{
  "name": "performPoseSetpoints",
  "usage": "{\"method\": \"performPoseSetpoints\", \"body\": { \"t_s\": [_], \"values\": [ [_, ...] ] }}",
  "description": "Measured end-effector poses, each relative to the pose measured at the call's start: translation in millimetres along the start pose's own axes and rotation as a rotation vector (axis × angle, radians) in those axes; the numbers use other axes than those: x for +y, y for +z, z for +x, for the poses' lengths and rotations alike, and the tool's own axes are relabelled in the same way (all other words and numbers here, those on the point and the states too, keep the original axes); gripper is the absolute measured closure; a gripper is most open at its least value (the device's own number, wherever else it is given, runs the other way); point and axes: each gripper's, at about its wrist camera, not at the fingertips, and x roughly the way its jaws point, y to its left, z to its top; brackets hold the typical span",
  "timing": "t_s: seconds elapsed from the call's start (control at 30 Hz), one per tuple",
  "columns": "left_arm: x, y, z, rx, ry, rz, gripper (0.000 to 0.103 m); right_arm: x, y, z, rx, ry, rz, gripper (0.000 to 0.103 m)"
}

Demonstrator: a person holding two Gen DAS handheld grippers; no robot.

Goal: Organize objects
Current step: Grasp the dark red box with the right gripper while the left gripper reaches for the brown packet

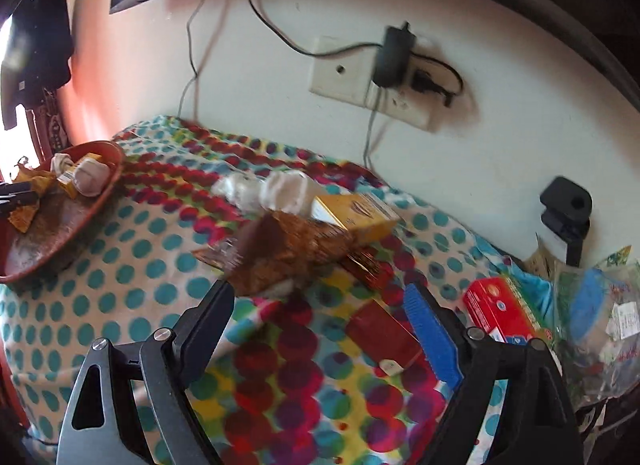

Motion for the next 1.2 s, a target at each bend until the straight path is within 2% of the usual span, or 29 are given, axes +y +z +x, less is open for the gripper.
{"method": "performPoseSetpoints", "body": {
  "t_s": [0.1, 0.2, 0.33, 0.43, 0.53, 0.6, 0.63, 0.73, 0.87, 1.0, 1.07, 1.13, 1.2],
  "values": [
    [-4, -1, 2, 0.006, -0.005, 0.012, 0.050, -26, -14, 14, 0.050, 0.006, 0.000, 0.018],
    [-11, -3, 6, 0.016, -0.002, 0.035, 0.050, -38, -21, 29, 0.103, 0.035, -0.051, 0.019],
    [-23, -6, 5, 0.015, -0.012, 0.092, 0.050, -45, -25, 47, 0.149, 0.088, -0.088, 0.019],
    [-35, -6, -3, -0.007, -0.047, 0.133, 0.050, -44, -28, 56, 0.169, 0.141, -0.110, 0.020],
    [-51, -5, -13, -0.034, -0.096, 0.176, 0.050, -42, -32, 64, 0.184, 0.157, -0.133, 0.033],
    [-65, -5, -16, -0.040, -0.115, 0.210, 0.047, -44, -35, 67, 0.185, 0.181, -0.103, 0.040],
    [-74, -5, -17, -0.042, -0.122, 0.234, 0.047, -46, -35, 69, 0.185, 0.180, -0.089, 0.043],
    [-103, -6, -19, -0.028, -0.147, 0.308, 0.047, -43, -37, 69, 0.176, 0.198, -0.087, 0.044],
    [-150, -1, -27, -0.032, -0.222, 0.404, 0.047, -36, -36, 68, 0.198, 0.196, -0.064, 0.076],
    [-201, 7, -32, -0.080, -0.305, 0.464, 0.047, -30, -37, 61, 0.200, 0.157, -0.010, 0.076],
    [-225, 10, -33, -0.105, -0.363, 0.476, 0.046, -30, -41, 57, 0.198, 0.182, 0.048, 0.076],
    [-254, 13, -29, -0.097, -0.430, 0.494, 0.040, -32, -47, 55, 0.193, 0.200, 0.086, 0.076],
    [-280, 15, -24, -0.079, -0.473, 0.518, 0.038, -32, -51, 52, 0.177, 0.196, 0.089, 0.076]
  ]
}}
